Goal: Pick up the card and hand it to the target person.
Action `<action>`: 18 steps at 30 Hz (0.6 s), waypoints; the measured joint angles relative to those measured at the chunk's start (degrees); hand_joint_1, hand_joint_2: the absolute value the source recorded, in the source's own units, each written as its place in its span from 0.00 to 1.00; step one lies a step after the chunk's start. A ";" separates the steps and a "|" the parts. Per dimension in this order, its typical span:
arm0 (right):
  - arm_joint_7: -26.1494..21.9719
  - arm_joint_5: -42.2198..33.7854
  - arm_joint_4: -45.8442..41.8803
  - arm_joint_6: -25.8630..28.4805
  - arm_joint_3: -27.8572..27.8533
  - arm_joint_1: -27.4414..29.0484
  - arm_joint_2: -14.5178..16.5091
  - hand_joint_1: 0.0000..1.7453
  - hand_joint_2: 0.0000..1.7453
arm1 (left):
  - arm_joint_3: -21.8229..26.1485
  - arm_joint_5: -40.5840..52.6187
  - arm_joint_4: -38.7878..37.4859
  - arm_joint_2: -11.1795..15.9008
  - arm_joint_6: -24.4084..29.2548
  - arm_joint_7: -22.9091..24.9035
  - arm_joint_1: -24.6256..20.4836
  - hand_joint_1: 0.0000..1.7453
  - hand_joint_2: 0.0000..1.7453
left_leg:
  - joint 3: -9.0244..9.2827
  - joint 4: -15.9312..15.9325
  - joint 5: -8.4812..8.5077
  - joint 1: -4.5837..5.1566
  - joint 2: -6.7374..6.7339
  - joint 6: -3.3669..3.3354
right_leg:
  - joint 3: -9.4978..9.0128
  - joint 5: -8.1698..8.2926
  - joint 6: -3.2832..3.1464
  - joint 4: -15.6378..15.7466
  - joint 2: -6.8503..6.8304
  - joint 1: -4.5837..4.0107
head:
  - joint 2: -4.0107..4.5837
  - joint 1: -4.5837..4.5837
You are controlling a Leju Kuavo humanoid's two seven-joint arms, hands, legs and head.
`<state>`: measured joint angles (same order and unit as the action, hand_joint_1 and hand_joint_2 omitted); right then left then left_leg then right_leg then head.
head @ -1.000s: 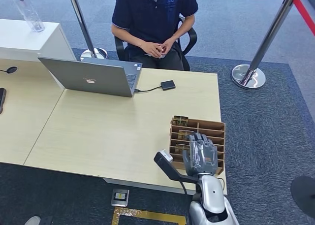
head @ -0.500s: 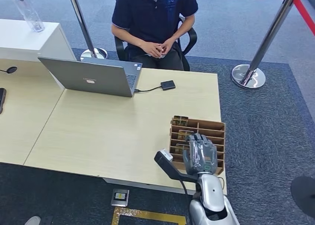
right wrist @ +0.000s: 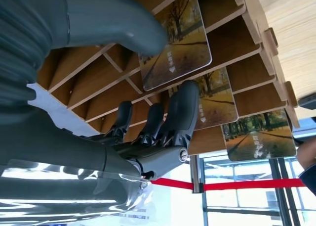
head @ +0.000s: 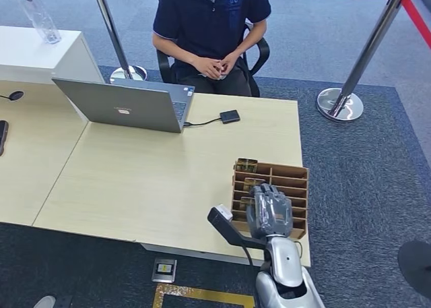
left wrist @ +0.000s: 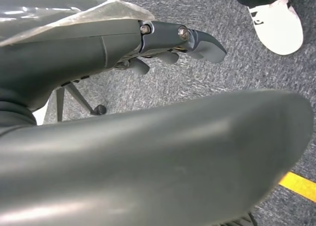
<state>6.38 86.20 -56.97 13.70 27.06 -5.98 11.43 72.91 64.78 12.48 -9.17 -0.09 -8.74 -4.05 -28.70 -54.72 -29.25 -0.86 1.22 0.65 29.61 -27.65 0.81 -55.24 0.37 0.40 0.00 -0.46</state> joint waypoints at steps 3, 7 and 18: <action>-0.04 -0.03 0.44 0.01 0.00 -0.12 0.01 0.51 1.00 | 0.00 0.00 0.00 0.02 0.00 -0.01 0.00 0.00 0.00 | 0.00 0.00 0.00 0.00 0.00 0.00 | 0.00 0.00 0.00 0.00 0.00 0.00 | 0.00 0.00; -0.04 -0.05 0.75 0.02 0.00 -0.37 0.02 0.57 1.00 | 0.00 0.00 0.00 0.02 0.00 -0.01 0.00 0.00 0.00 | 0.01 0.00 0.00 0.00 0.00 0.00 | 0.00 0.00 0.00 0.00 0.00 0.00 | 0.00 0.00; -0.04 -0.80 1.12 0.72 0.00 -0.76 0.02 0.92 1.00 | 0.00 -0.02 -0.02 0.02 0.08 -0.01 0.01 0.00 0.00 | 0.02 0.00 0.00 0.00 0.00 0.00 | -0.01 0.00 0.00 0.00 0.00 0.00 | 0.00 0.00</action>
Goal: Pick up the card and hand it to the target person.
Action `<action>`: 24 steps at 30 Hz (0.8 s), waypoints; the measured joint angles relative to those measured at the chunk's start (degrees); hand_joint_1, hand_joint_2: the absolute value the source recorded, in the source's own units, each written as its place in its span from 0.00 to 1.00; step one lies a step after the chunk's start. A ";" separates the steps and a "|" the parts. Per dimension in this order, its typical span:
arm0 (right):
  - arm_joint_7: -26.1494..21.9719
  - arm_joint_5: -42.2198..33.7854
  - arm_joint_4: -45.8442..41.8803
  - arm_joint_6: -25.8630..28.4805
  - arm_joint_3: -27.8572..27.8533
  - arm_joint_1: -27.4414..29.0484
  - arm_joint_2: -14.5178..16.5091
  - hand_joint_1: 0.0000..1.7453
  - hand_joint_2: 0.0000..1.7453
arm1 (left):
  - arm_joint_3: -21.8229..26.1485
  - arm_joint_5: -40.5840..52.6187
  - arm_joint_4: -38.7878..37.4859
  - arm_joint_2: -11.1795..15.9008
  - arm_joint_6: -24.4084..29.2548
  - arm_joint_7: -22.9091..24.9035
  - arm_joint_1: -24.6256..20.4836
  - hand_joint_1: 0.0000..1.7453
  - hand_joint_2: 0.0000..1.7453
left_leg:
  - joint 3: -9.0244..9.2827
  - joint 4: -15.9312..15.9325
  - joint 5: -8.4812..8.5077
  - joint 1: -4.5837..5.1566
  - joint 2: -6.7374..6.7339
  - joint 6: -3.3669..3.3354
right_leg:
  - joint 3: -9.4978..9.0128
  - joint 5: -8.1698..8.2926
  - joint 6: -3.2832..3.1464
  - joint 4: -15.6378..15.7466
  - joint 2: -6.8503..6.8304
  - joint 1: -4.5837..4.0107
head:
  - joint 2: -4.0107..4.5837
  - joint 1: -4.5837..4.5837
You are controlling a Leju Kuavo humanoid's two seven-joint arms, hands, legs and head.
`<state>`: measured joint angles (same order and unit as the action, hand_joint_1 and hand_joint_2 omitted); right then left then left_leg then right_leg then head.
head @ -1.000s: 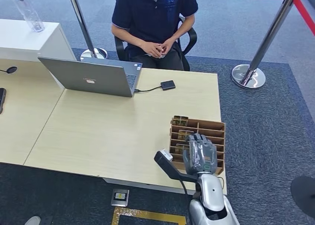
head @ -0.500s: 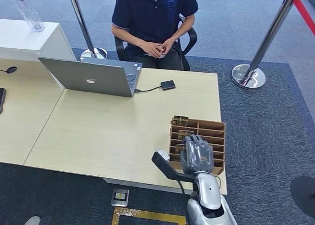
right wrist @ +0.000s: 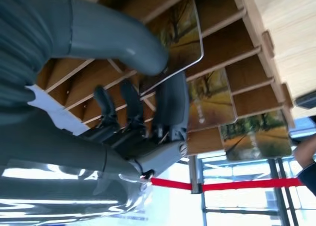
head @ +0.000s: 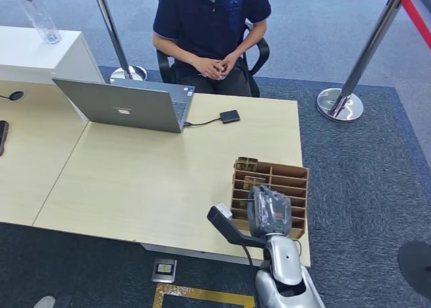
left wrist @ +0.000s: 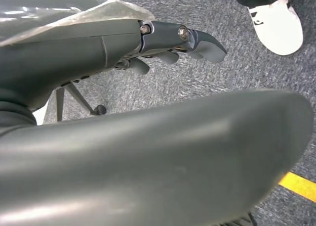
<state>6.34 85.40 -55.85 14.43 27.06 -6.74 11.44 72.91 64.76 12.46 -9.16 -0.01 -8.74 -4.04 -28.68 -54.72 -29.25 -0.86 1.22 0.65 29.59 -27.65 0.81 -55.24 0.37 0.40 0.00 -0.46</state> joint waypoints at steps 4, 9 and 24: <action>0.00 -0.14 -0.02 0.17 0.01 0.01 -0.01 1.00 1.00 | 0.00 0.01 0.00 0.00 0.01 0.00 0.00 0.00 0.00 | 0.01 0.00 0.00 0.00 0.00 0.00 | 0.00 0.00 0.00 0.00 0.00 0.00 | 0.00 0.01; -0.28 -0.20 -0.91 0.40 0.04 0.28 -0.02 1.00 1.00 | 0.00 0.00 0.00 0.00 0.01 -0.03 0.00 0.00 0.00 | 0.01 0.00 0.00 0.00 0.00 0.00 | 0.00 0.00 0.00 0.00 0.00 0.00 | 0.00 0.00; -5.59 -3.12 -13.69 0.08 1.08 4.30 -1.61 1.00 1.00 | 0.00 -0.36 -0.01 0.00 -0.01 -0.79 0.00 0.00 0.00 | -0.02 0.00 0.00 0.00 0.00 0.00 | 0.03 0.00 0.00 0.00 0.00 0.00 | 0.00 0.00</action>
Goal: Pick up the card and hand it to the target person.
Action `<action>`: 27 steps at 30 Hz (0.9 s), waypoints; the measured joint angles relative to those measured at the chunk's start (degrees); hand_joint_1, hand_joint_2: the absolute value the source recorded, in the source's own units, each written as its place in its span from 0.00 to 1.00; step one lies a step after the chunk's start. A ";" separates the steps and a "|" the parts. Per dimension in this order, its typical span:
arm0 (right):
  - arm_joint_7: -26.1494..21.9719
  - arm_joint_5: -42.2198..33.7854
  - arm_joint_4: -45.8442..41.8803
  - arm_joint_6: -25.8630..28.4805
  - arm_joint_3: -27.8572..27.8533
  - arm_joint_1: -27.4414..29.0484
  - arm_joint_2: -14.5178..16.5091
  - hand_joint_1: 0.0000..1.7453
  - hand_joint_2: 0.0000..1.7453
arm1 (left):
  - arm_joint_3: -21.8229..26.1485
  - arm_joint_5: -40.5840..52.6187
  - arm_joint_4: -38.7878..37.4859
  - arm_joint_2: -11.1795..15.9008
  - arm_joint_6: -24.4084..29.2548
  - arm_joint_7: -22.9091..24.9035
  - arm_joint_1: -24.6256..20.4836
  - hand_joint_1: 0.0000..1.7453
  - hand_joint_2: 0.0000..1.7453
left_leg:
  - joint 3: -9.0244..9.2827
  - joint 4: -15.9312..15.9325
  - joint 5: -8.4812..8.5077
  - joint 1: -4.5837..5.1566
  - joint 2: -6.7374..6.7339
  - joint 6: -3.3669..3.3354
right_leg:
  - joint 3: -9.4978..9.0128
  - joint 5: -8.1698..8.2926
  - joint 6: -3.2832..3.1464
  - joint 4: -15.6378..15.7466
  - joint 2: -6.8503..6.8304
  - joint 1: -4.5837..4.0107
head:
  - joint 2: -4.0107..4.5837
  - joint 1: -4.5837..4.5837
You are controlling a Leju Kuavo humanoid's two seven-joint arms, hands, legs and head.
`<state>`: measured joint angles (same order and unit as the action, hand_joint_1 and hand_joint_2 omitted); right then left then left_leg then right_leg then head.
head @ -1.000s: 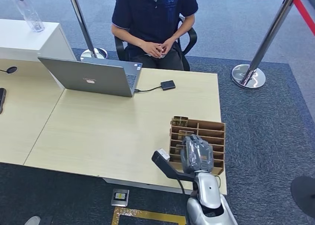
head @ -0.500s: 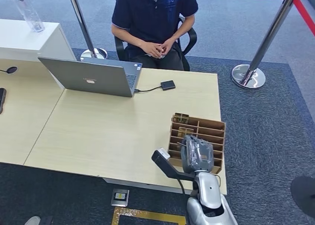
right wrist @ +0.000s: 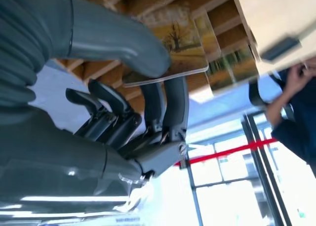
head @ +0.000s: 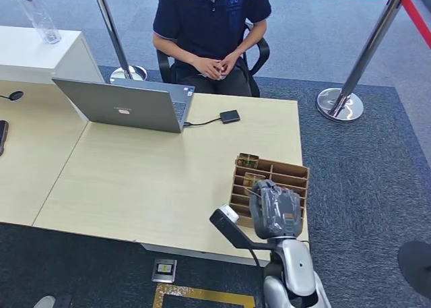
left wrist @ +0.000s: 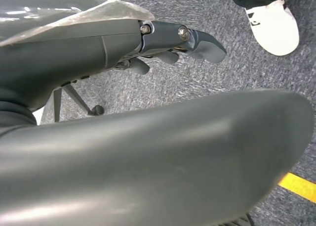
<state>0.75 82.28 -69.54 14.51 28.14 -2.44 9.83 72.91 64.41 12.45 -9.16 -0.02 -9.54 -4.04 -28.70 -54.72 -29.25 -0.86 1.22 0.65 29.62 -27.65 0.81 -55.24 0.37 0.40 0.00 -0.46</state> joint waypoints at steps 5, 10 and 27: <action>-2.21 -2.69 -7.09 -1.07 0.91 -0.03 -1.25 1.00 1.00 | 0.00 -0.08 -0.02 -0.02 -0.02 -0.47 -0.02 0.00 0.00 | 0.01 0.00 0.00 0.00 0.00 0.00 | 0.00 0.00 0.00 0.00 0.00 0.00 | 0.00 0.00; -2.80 -3.61 -11.17 -0.98 1.40 -1.22 -2.13 1.00 1.00 | 0.00 0.02 -0.08 -0.05 -0.14 -0.52 -0.06 0.00 0.00 | 0.00 0.00 0.00 0.00 0.00 0.00 | -0.01 0.00 0.00 -0.01 0.00 0.00 | 0.00 0.00; -4.48 -8.84 15.59 9.20 0.44 -33.75 5.07 1.00 1.00 | 0.00 0.22 -0.31 -0.22 -0.55 -0.75 -1.00 0.00 0.00 | 0.02 -0.02 0.15 -0.01 -0.16 0.08 | 0.01 0.13 -0.06 -0.12 0.01 -0.02 | 0.00 0.01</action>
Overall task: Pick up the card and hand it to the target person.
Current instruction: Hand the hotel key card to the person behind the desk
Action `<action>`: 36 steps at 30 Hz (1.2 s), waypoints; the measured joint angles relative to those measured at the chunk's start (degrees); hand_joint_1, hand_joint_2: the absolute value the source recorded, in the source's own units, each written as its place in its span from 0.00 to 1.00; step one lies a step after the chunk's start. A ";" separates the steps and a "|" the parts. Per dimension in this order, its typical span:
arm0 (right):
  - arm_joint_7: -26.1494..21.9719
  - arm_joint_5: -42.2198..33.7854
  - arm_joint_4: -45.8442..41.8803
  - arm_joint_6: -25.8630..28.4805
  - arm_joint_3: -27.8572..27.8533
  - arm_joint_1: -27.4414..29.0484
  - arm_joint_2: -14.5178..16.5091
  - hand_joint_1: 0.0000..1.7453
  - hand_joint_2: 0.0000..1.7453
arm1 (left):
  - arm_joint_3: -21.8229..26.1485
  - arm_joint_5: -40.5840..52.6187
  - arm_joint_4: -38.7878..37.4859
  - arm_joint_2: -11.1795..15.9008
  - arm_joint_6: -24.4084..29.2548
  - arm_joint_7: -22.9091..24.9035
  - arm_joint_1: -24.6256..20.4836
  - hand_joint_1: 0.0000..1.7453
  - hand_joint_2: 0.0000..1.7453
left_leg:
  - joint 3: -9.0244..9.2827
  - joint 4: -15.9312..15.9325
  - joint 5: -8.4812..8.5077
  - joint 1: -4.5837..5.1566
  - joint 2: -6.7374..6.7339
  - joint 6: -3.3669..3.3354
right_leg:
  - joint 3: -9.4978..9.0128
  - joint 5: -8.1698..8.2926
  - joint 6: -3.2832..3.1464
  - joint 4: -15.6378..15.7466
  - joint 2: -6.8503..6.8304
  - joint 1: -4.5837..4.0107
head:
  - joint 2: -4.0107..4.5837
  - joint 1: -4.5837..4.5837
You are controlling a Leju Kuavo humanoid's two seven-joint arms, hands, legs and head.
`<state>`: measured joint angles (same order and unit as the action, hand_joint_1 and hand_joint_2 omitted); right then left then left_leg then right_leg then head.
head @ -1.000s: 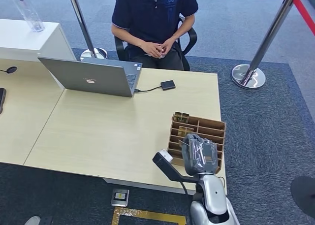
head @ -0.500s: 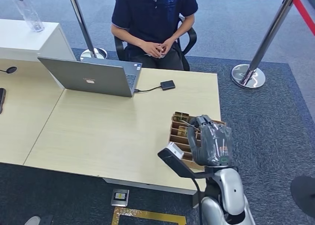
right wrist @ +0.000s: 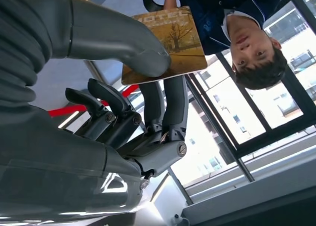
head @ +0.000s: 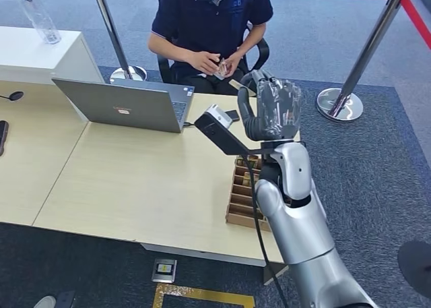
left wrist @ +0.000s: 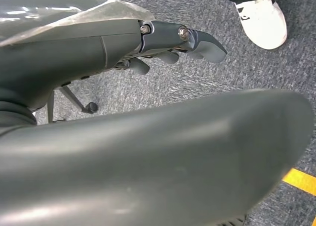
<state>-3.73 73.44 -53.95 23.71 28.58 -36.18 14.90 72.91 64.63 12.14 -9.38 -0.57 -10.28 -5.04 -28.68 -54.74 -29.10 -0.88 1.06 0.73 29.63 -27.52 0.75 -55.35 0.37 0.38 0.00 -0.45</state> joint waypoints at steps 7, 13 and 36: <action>-0.39 0.44 12.88 3.63 -2.68 -6.94 2.17 1.00 1.00 | 0.01 -0.40 -0.20 -0.06 0.37 0.12 0.00 0.00 0.00 | -0.02 -0.01 0.00 0.01 0.00 0.00 | 0.00 0.00 0.00 0.03 0.00 0.00 | 0.00 0.00; -1.17 0.23 19.20 4.67 -3.93 -9.46 3.35 1.00 1.00 | 0.04 -1.01 -0.33 -0.06 0.68 -0.04 0.00 0.00 0.00 | -0.02 -0.01 0.00 0.00 0.00 0.00 | 0.02 0.00 0.00 0.03 0.00 0.00 | 0.00 -0.01; -1.70 -0.38 22.06 5.81 -7.65 -7.94 3.22 0.00 1.00 | 0.00 1.15 -0.46 0.01 0.58 -0.04 -0.02 0.00 0.00 | -0.03 -0.02 -0.01 0.00 0.00 0.00 | 0.02 0.00 0.00 0.04 0.00 0.00 | 0.00 -0.01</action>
<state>-5.43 73.06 -31.89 29.52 20.93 -44.13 18.12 72.91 65.78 11.67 -9.37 0.01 -10.33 -5.05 -28.71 -54.76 -29.11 -0.87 1.06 0.73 29.65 -27.52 0.75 -55.31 0.37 0.38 0.00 -0.45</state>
